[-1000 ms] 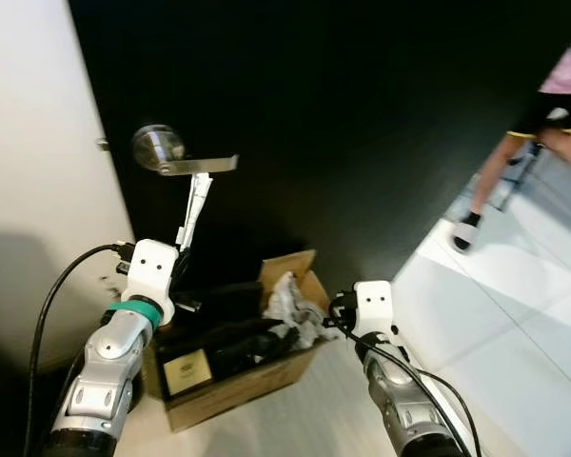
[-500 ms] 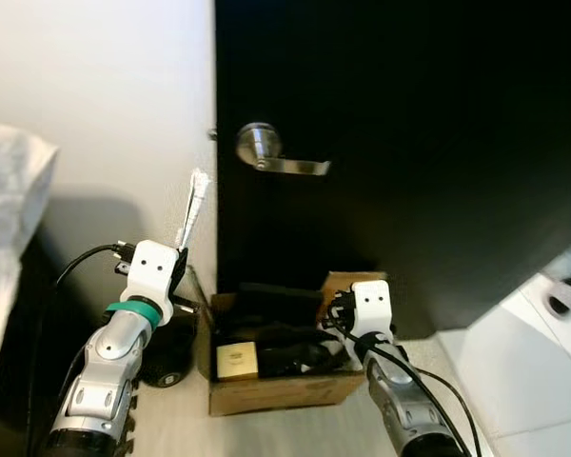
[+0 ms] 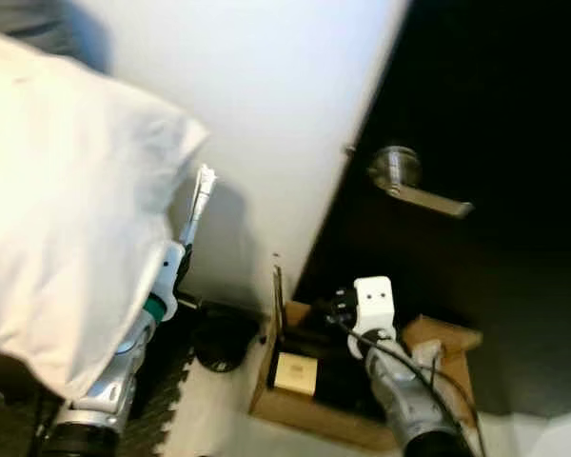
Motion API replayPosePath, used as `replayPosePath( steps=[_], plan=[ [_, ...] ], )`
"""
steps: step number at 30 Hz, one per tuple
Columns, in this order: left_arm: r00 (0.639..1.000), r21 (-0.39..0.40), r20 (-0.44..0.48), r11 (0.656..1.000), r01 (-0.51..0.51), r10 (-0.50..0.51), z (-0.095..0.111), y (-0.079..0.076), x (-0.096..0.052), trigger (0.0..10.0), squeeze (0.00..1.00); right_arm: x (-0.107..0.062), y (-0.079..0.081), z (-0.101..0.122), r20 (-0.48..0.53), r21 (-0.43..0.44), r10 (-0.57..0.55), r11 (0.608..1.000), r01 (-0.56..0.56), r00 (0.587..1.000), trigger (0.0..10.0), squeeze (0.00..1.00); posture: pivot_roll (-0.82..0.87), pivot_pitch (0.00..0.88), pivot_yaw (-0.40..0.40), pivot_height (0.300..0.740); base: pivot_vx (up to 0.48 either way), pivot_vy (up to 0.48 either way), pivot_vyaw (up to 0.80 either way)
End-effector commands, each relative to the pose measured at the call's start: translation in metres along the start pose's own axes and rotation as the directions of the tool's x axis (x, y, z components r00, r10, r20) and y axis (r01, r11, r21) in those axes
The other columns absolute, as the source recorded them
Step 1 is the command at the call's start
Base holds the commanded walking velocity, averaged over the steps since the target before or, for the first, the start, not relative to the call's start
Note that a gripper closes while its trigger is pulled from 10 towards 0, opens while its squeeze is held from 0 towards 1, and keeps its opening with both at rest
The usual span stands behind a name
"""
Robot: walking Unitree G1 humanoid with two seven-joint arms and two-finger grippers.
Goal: Clean up the room
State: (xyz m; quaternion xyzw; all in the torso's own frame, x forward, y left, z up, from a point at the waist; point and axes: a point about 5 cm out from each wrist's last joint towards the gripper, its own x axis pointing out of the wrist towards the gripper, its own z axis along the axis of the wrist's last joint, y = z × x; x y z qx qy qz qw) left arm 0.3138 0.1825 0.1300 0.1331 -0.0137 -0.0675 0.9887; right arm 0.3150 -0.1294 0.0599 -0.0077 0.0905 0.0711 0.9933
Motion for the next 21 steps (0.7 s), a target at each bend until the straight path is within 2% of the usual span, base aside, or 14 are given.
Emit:
replayPosePath(
  steps=[1,7,17,21],
  plan=[
    [1.0,-0.01,-0.014,1.0,0.008,-0.009,-0.004,-0.003,-0.001,10.0,0.0,-0.004,-0.002,-0.009,-0.035,0.004,-0.012,1.0,0.012,0.999,10.0,0.0,0.11,0.07,-0.092,0.74,0.0,0.0,0.8],
    [1.0,-0.014,-0.006,1.0,0.015,-0.015,-0.003,-0.003,-0.001,10.0,0.0,-0.004,-0.004,-0.009,-0.026,0.022,-0.026,0.999,0.027,0.999,10.0,0.0,0.11,0.07,-0.092,0.74,0.0,0.0,0.69],
    [0.995,0.009,0.037,0.995,0.095,-0.095,0.003,-0.011,-0.003,10.0,0.0,-0.005,-0.007,-0.011,-0.049,0.05,-0.049,0.997,0.052,0.998,10.0,0.0,0.11,0.076,-0.089,0.74,0.0,0.0,0.0],
    [0.993,0.016,0.037,0.993,0.114,-0.115,0.004,-0.014,-0.004,10.0,0.0,-0.005,-0.007,-0.012,-0.052,0.052,-0.051,0.997,0.054,0.997,10.0,0.0,0.11,0.076,-0.089,0.74,0.0,-0.345,0.0]
  ],
)
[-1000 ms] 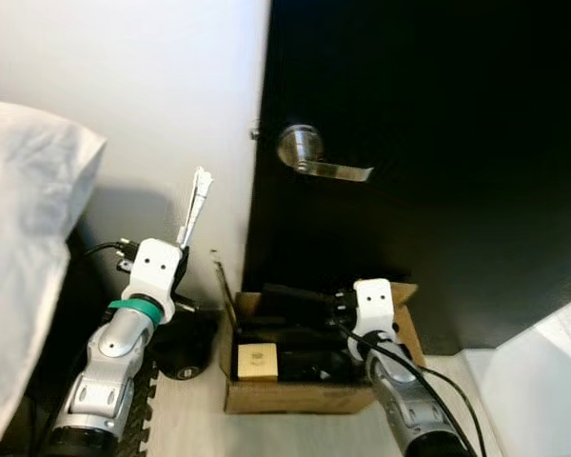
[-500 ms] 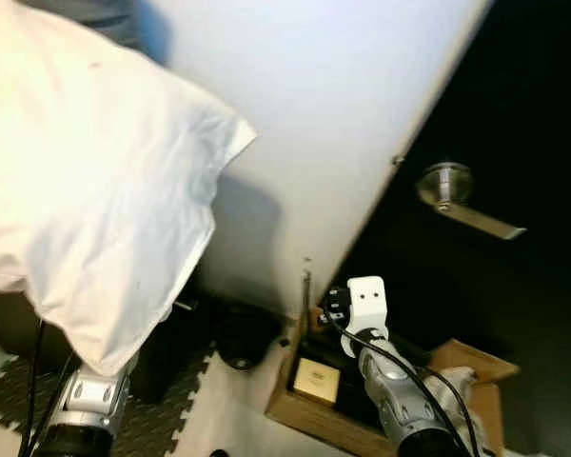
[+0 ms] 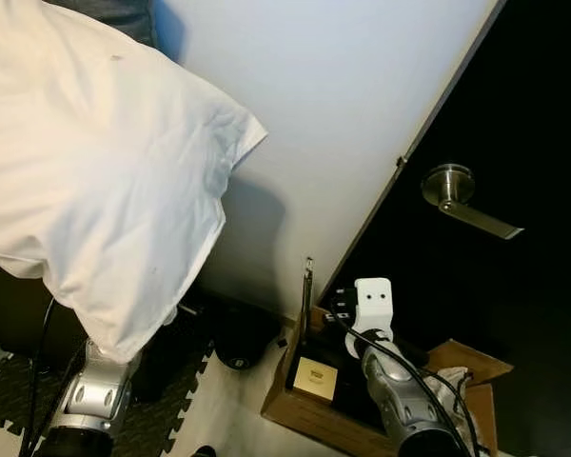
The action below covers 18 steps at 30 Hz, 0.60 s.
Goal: Clean up the room
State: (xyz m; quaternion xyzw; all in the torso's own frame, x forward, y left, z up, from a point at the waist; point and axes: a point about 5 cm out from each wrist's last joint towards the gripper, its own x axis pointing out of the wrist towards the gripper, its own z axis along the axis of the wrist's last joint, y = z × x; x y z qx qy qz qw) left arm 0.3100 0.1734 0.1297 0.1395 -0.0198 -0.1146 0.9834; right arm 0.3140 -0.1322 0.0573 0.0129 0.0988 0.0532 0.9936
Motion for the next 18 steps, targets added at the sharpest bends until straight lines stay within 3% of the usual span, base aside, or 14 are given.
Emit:
replayPosePath(
  steps=[1,18],
  plan=[
    [1.0,0.004,0.011,1.0,0.026,-0.026,0.0013,-0.0063,-0.0016,10.0,0.0,-0.0043,-0.0055,-0.0096,-0.039,0.008,-0.023,1.0,0.024,0.999,10.0,0.0,0.11,0.081,-0.09,0.74,0.0,-0.382,0.0],
    [0.999,0.0,0.005,0.999,0.033,-0.033,0.0011,-0.0082,-0.0021,10.0,0.0,-0.0052,-0.0055,-0.011,-0.044,0.012,-0.024,1.0,0.025,0.999,10.0,0.0,0.11,0.084,-0.092,0.74,0.0,-0.385,0.0]
  ],
)
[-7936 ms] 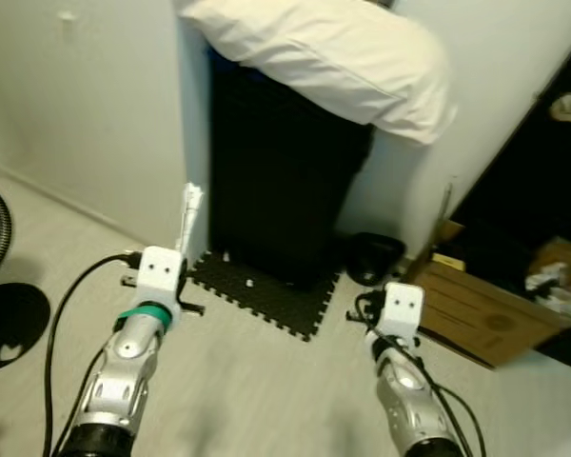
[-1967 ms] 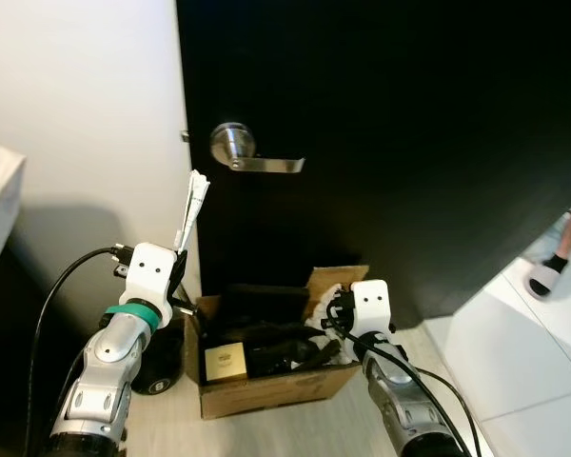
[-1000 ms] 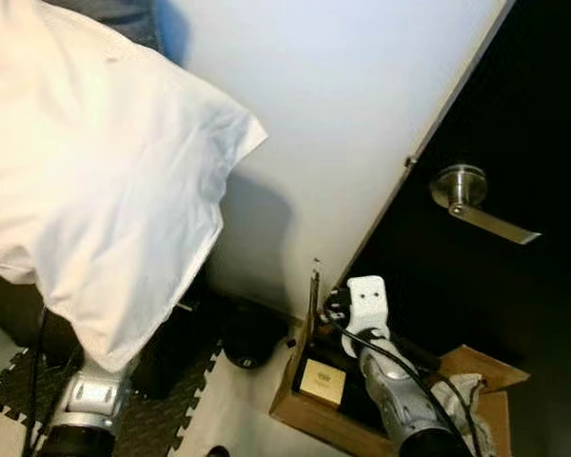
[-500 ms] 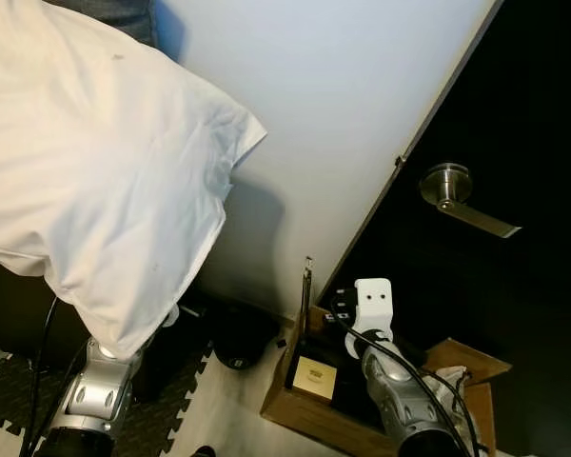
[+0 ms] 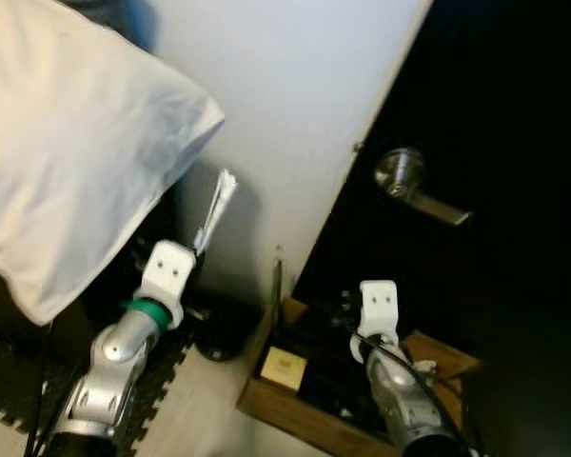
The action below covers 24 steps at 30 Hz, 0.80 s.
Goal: Clean up the room
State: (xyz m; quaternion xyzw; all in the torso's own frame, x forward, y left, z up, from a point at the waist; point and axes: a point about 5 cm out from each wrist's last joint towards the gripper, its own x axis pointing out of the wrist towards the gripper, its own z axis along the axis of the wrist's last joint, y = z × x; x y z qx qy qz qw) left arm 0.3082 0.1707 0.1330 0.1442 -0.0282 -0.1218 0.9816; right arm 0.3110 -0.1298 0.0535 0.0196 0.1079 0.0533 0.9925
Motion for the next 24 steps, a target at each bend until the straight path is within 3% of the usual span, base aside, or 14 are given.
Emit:
replayPosePath(
  steps=[1,12,15,19,24],
  plan=[
    [1.0,-0.012,-0.012,1.0,0.021,-0.021,-0.0027,-0.0065,-0.001,10.0,0.0,-0.0033,-0.0083,-0.0064,-0.026,-0.001,-0.026,1.0,0.026,0.999,10.0,0.0,0.11,0.087,-0.092,0.74,0.0,-0.386,0.0],
    [1.0,-0.015,-0.015,1.0,0.027,-0.028,-0.0024,-0.0075,-0.0012,10.0,0.0,-0.0043,-0.009,-0.0073,-0.03,0.006,-0.033,0.999,0.033,0.999,10.0,0.0,0.11,0.087,-0.088,0.74,0.0,-0.357,0.0],
    [0.998,-0.08,-0.048,0.996,0.034,-0.038,-0.0048,-0.0079,0.0003,10.0,0.0,-0.0048,-0.0093,-0.0083,-0.032,0.011,-0.038,0.999,0.038,0.999,10.0,0.0,0.11,0.087,-0.085,0.74,0.0,0.0,0.0],
    [0.997,-0.111,-0.058,0.993,0.037,-0.044,-0.0051,-0.0075,0.0011,10.0,0.0,-0.0051,-0.0094,-0.0087,-0.034,0.014,-0.041,0.999,0.041,0.999,10.0,0.0,0.11,0.087,-0.083,0.74,0.0,0.227,0.0],
    [0.999,-0.096,-0.034,0.995,0.037,-0.041,-0.0015,-0.0072,0.0021,10.0,0.0,-0.0055,-0.0094,-0.0088,-0.033,0.02,-0.045,0.999,0.046,0.998,10.0,0.0,0.11,0.087,-0.082,0.74,0.0,0.48,0.0]
  ],
)
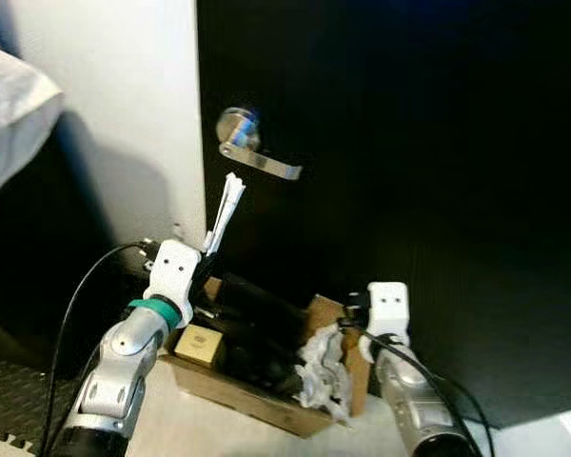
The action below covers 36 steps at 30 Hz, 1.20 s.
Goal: Clean up the room
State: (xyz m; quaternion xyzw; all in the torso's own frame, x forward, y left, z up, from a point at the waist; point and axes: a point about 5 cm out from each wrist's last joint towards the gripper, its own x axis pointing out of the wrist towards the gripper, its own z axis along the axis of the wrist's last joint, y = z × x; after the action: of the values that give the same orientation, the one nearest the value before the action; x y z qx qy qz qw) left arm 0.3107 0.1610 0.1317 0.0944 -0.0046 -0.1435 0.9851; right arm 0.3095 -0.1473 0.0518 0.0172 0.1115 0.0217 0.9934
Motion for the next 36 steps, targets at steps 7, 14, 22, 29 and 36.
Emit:
replayPosePath(
  steps=[7,14,22,29,36],
  plan=[
    [1.0,0.059,-0.003,0.998,0.013,-0.013,-0.002,-0.002,-0.001,10.0,0.0,-0.003,0.006,-0.008,-0.029,0.02,0.012,1.0,-0.011,1.0,10.0,0.0,0.11,0.087,-0.079,0.74,0.0,0.038,0.0],
    [1.0,0.064,0.004,0.998,0.024,-0.024,-0.001,-0.004,-0.001,10.0,0.0,-0.003,0.006,-0.008,-0.029,0.02,0.011,1.0,-0.01,1.0,10.0,0.0,0.11,0.087,-0.079,0.74,0.0,0.0,0.0],
    [0.999,0.099,0.009,0.994,0.037,-0.038,-0.001,-0.006,0.0,10.0,0.0,-0.001,0.006,-0.008,-0.043,-0.003,0.028,1.0,-0.028,0.999,10.0,0.0,0.1,0.079,-0.113,0.74,0.0,0.0,0.0],
    [0.995,0.139,0.011,0.986,0.092,-0.094,-0.002,-0.015,0.004,10.0,0.0,-0.002,-0.006,-0.008,-0.062,-0.063,0.049,0.997,-0.053,0.997,10.0,0.0,0.07,0.092,-0.158,0.74,0.0,0.0,0.0],
    [0.993,0.135,0.006,0.984,0.119,-0.121,-0.005,-0.02,0.0,10.0,0.0,-0.002,-0.013,-0.008,-0.07,-0.071,0.031,0.997,-0.036,0.997,10.0,0.0,0.07,0.101,-0.168,0.74,0.0,0.0,0.0]
  ],
)
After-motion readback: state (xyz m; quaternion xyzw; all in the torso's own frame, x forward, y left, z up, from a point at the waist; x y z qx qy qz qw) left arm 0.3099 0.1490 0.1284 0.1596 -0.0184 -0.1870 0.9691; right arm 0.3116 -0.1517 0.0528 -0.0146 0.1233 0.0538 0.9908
